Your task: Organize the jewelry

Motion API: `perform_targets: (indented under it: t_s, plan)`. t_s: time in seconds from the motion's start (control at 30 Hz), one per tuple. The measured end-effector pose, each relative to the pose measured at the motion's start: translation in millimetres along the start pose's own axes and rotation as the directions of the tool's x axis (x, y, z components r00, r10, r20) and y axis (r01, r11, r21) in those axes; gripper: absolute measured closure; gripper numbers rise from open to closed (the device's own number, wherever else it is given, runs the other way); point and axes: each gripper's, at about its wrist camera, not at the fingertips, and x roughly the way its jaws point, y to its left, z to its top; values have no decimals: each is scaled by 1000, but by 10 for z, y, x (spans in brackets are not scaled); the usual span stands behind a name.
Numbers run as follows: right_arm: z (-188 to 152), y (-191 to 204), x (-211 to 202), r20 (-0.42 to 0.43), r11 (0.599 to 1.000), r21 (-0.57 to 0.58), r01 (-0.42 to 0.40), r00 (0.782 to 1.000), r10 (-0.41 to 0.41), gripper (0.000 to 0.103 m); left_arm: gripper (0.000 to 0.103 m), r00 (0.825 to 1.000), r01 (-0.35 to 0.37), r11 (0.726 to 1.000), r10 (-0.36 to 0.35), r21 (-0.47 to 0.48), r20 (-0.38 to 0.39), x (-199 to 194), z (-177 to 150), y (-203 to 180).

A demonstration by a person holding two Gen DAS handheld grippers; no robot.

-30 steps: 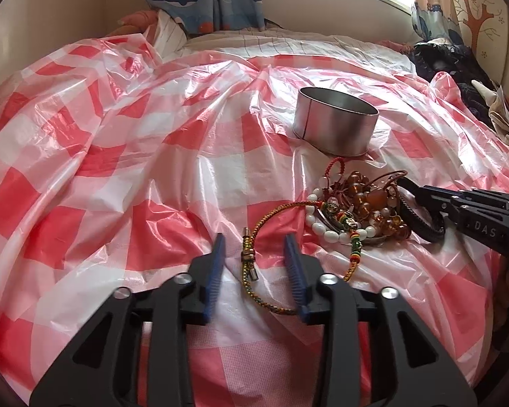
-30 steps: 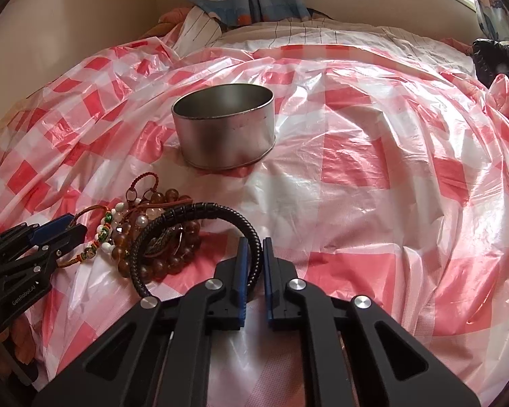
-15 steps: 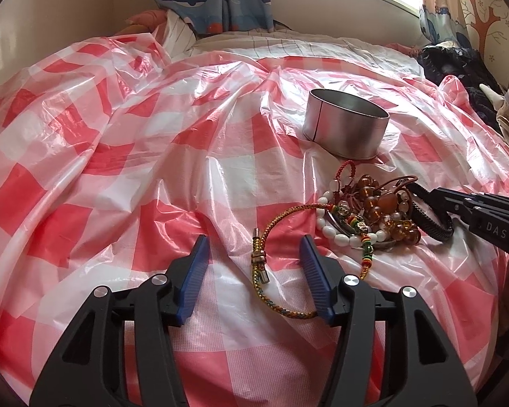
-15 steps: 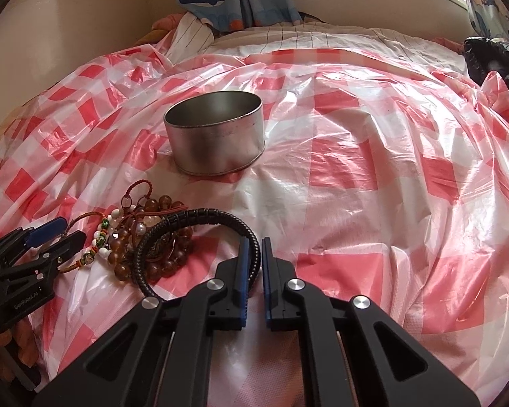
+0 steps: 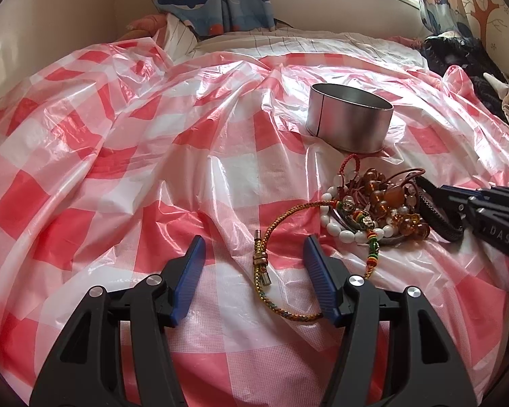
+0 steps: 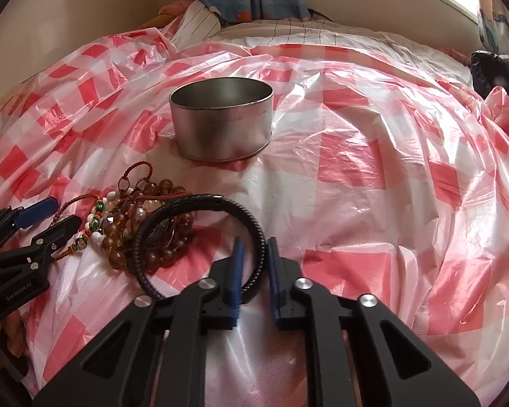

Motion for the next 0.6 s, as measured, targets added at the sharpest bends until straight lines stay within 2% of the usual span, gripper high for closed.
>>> perform_targets:
  t_s: [0.27, 0.33, 0.37, 0.43, 0.47, 0.6]
  plan:
    - [34, -163, -124, 62, 997, 80, -18, 998, 13, 96, 46, 1000, -5, 1000, 5, 7, 1, 4, 3, -20]
    - [45, -186, -146, 74, 995, 93, -22, 997, 15, 96, 54, 1000, 14, 1000, -14, 8, 0, 4, 12, -25]
    - [50, -202, -157, 81, 994, 101, -27, 997, 19, 96, 63, 1000, 31, 999, -31, 15, -3, 1, 15, -40]
    - [60, -241, -182, 96, 992, 119, -39, 995, 27, 96, 72, 1000, 28, 999, -28, 33, 1, -12, 18, -79]
    - [66, -263, -200, 106, 991, 129, -44, 994, 30, 96, 80, 1000, 27, 999, -27, 41, 1, -15, 18, -96]
    - [81, -324, -269, 140, 987, 156, -49, 990, 27, 96, 91, 999, 53, 999, -53, 8, -5, -26, 24, -38]
